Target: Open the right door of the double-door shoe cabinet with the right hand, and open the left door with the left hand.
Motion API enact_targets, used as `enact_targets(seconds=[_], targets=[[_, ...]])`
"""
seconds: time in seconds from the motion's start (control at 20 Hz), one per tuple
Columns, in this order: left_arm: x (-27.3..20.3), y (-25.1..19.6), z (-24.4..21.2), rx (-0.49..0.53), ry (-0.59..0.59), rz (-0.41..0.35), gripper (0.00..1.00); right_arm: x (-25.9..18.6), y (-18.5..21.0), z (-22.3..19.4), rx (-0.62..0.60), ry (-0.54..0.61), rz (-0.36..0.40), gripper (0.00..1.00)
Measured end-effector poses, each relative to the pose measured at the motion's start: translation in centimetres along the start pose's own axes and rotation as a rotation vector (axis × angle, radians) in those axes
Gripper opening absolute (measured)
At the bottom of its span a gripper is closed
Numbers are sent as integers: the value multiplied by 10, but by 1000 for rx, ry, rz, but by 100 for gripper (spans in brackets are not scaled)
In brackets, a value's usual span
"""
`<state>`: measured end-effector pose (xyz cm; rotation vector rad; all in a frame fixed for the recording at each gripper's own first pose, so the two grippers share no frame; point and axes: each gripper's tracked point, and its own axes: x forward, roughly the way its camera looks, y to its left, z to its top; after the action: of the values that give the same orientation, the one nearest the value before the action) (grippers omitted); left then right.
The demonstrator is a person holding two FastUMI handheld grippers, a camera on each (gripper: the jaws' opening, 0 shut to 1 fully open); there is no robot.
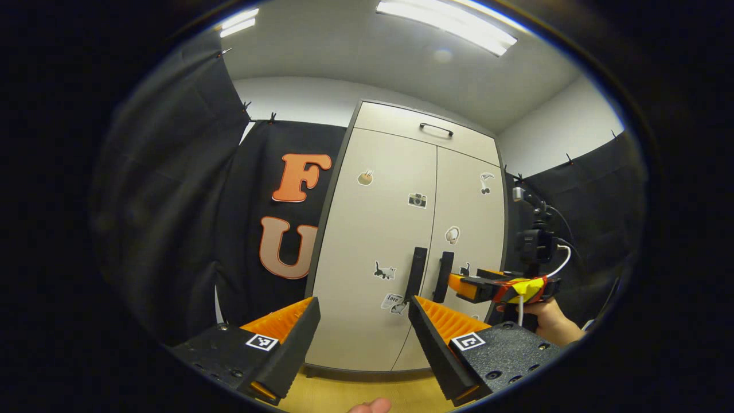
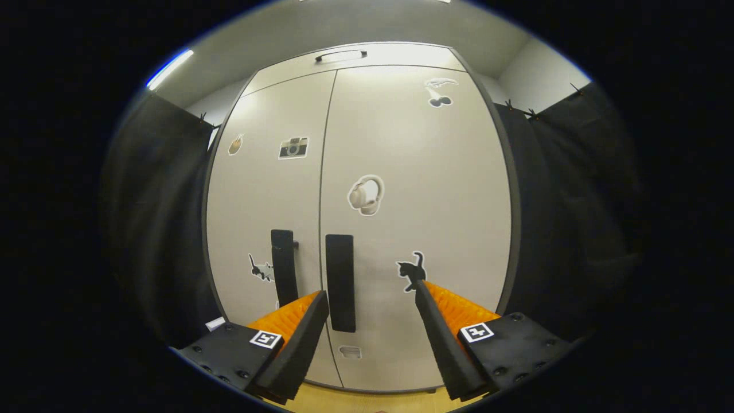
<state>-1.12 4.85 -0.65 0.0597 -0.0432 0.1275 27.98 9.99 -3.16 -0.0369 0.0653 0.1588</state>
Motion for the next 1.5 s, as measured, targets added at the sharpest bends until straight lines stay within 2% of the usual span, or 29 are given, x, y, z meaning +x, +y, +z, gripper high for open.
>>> enact_targets(seconds=[0.15, 0.2, 0.25, 0.3, 0.35, 0.4, 0.45, 0.5, 0.6, 0.65, 0.7, 0.75, 0.8, 0.85, 0.9, 0.95, 1.05, 1.25, 1.5], targets=[[-1, 7, -7, -10, 19, 14, 94, 29, 10, -3, 54, 39, -10, 98], [-1, 11, -8, -7, 21, 20, 94, 37, 10, -5, 87, 49, -10, 94], [0, 14, -8, -2, 21, 27, 94, 43, 8, -7, 106, 56, -18, 98], [1, 17, -9, 1, 21, 33, 94, 48, 4, -11, 115, 68, -27, 97], [3, 19, -10, 2, 22, 36, 94, 52, 0, -15, 116, 80, -38, 97], [4, 20, -11, 1, 22, 39, 94, 54, 0, -11, 113, 62, -42, 93], [6, 22, -12, 1, 23, 42, 94, 51, 0, -11, 93, 50, -44, 94], [8, 22, -15, 1, 28, 42, 94, 52, 1, -11, 75, 46, -45, 89], [13, 20, -20, 0, 37, 35, 94, 52, 5, -11, 56, 33, -43, 93], [14, 18, -22, -1, 40, 30, 94, 53, 5, -12, 53, 27, -47, 84], [16, 16, -23, -3, 41, 24, 95, 51, 14, -12, 67, 31, -13, 77], [17, 13, -24, -5, 42, 16, 95, 56, 23, -16, 88, 39, 18, 65], [18, 12, -24, -8, 40, 11, 95, 53, 24, -14, 97, 45, 18, 59], [18, 10, -22, -12, 35, 9, 95, 56, 24, -15, 92, 44, 26, 39], [18, 8, -21, -15, 29, 7, 95, 54, 25, -17, 93, 54, 37, 38], [18, 6, -19, -18, 23, 0, 95, 52, 25, -17, 100, 59, 49, 32], [17, 0, -14, -23, 5, -17, 95, 52, 25, -18, 102, 75, 66, 27], [16, -21, -3, -16, -38, -59, 95, 46, 27, -24, 115, 111, 110, 28], [19, -42, -17, -8, 4, -85, 95, 17, 25, -25, 131, 141, 196, 28]])
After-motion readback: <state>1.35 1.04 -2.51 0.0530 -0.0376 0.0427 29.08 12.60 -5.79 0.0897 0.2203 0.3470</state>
